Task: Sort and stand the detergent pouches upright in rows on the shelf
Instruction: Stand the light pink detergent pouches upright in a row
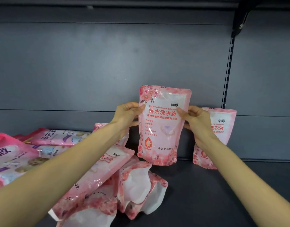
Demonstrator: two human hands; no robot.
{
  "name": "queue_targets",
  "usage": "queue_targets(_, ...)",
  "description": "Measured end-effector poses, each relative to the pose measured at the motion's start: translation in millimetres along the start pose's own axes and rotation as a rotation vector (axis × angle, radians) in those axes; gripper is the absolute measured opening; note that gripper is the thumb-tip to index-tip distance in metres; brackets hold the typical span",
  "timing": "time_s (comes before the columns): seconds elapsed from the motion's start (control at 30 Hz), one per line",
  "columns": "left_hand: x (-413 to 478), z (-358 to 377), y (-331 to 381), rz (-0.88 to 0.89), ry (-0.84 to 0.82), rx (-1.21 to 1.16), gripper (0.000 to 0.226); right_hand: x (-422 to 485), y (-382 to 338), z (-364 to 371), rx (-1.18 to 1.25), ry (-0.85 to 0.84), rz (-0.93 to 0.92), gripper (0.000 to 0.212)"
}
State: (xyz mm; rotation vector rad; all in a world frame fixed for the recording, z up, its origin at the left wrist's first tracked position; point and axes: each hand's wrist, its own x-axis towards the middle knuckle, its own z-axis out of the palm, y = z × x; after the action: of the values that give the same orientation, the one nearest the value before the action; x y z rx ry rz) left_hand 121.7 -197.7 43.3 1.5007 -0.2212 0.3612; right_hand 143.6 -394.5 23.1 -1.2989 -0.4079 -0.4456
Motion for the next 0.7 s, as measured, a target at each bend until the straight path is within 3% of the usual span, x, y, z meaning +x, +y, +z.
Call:
queue_targets(0.27,13,26,-30,-0.086,0.008,0.044,0.01,-1,18,-31,-0.038,0.062,0.049,0.006)
queue_targets(0.5,16,28,-53,-0.165,-0.043,0.096,0.009,2,30,-45,-0.183,-0.009,0.041,0.011)
queue_targets(0.7,18,34,-57,-0.15,-0.09,0.137,0.009,-4,39,-56,-0.131,-0.013,0.073,0.011)
